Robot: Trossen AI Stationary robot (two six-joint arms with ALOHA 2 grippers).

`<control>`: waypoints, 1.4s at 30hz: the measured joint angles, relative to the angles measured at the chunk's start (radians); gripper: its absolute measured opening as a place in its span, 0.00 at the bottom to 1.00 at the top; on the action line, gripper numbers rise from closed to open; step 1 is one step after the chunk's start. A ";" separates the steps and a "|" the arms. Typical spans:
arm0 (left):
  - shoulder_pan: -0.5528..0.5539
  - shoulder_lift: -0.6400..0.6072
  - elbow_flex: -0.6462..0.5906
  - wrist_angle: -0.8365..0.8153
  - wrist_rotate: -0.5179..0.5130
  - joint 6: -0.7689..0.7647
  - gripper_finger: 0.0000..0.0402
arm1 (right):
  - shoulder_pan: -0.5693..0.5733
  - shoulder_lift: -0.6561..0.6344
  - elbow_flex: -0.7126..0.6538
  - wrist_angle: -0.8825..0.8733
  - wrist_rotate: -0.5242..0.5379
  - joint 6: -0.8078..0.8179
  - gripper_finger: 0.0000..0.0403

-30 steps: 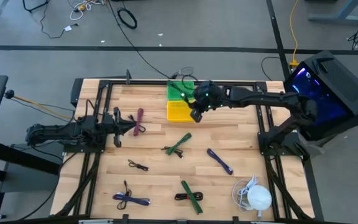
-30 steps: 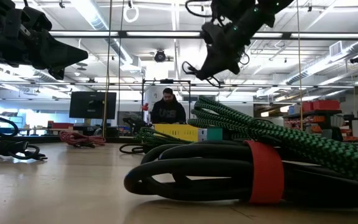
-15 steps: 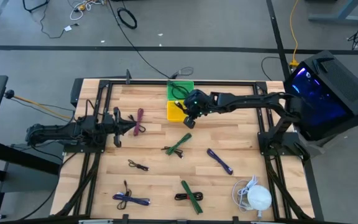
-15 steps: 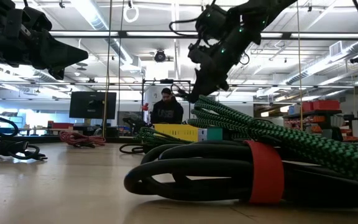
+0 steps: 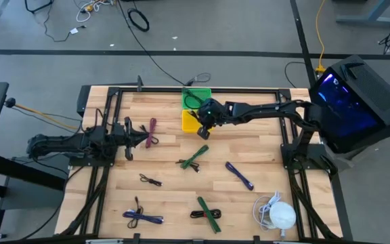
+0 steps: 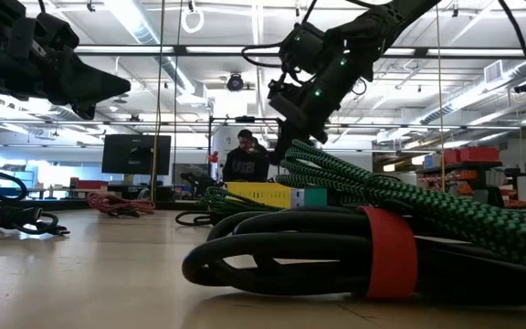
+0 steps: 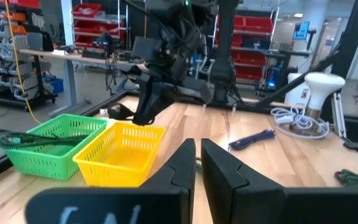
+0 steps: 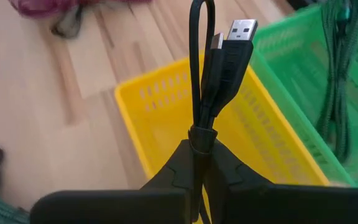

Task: Pick & Place USB Port
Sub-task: Put the right black charger cable into the yellow basket, then put the right blue patterned charger cable into the green basket

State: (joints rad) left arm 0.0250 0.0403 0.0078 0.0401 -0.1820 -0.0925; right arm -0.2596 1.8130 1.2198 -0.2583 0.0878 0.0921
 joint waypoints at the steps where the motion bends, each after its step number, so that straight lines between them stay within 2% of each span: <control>1: 0.000 0.006 0.000 0.002 -0.001 0.000 0.07 | -0.002 0.000 0.000 0.009 0.002 0.000 0.03; 6: 0.000 0.036 0.000 0.011 -0.003 0.002 0.07 | -0.003 -0.001 0.000 0.034 0.008 0.002 0.04; 15: 0.000 0.045 0.000 0.022 -0.001 0.002 0.07 | -0.007 -0.001 0.000 0.033 0.014 -0.005 0.26; 21: 0.000 0.045 0.000 0.025 0.000 0.000 0.07 | -0.010 -0.001 0.000 0.038 0.027 -0.019 0.34; 27: 0.000 0.045 0.000 0.028 0.002 -0.001 0.07 | 0.030 -0.011 0.001 0.033 -0.085 0.001 0.35; 34: 0.000 0.045 0.000 0.031 0.003 -0.001 0.07 | 0.149 -0.014 0.055 -0.201 -0.106 0.009 0.31; 42: 0.000 0.045 0.000 0.033 0.003 -0.001 0.07 | 0.274 -0.015 0.095 -0.499 -0.135 0.174 0.29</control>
State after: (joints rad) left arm 0.0250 0.0849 0.0074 0.0731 -0.1791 -0.0937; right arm 0.0142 1.7977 1.3151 -0.7576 -0.0476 0.2663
